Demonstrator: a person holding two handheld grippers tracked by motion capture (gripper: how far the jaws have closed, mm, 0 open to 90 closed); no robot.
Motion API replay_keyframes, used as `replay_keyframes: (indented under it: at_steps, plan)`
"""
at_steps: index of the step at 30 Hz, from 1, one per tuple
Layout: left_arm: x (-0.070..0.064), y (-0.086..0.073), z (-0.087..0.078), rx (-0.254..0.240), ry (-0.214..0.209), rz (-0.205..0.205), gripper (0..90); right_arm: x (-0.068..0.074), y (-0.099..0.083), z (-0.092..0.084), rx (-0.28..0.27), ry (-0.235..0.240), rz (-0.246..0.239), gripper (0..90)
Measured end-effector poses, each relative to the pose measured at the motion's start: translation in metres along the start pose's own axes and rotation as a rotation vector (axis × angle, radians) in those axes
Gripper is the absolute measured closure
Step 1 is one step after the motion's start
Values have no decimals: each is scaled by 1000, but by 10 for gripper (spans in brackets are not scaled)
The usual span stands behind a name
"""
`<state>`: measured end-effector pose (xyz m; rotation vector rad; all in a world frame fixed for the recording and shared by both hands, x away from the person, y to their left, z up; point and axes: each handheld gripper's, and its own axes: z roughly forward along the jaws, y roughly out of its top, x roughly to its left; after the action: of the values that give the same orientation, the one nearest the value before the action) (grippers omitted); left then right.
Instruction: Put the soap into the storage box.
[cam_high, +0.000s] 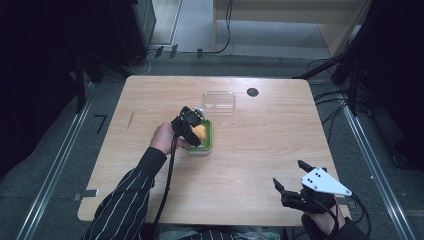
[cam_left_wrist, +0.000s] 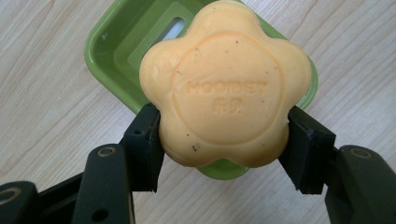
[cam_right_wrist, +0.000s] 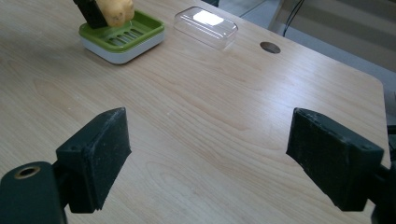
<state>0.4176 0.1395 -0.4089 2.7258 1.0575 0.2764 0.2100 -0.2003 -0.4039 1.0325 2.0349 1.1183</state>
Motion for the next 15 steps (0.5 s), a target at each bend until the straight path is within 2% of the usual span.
replay_keyframes:
  at_steps: [15]
  plan:
    - [10, 8, 4, -10, -5, -9, 392, 0, 0, 0, 1, 0, -2, 136]
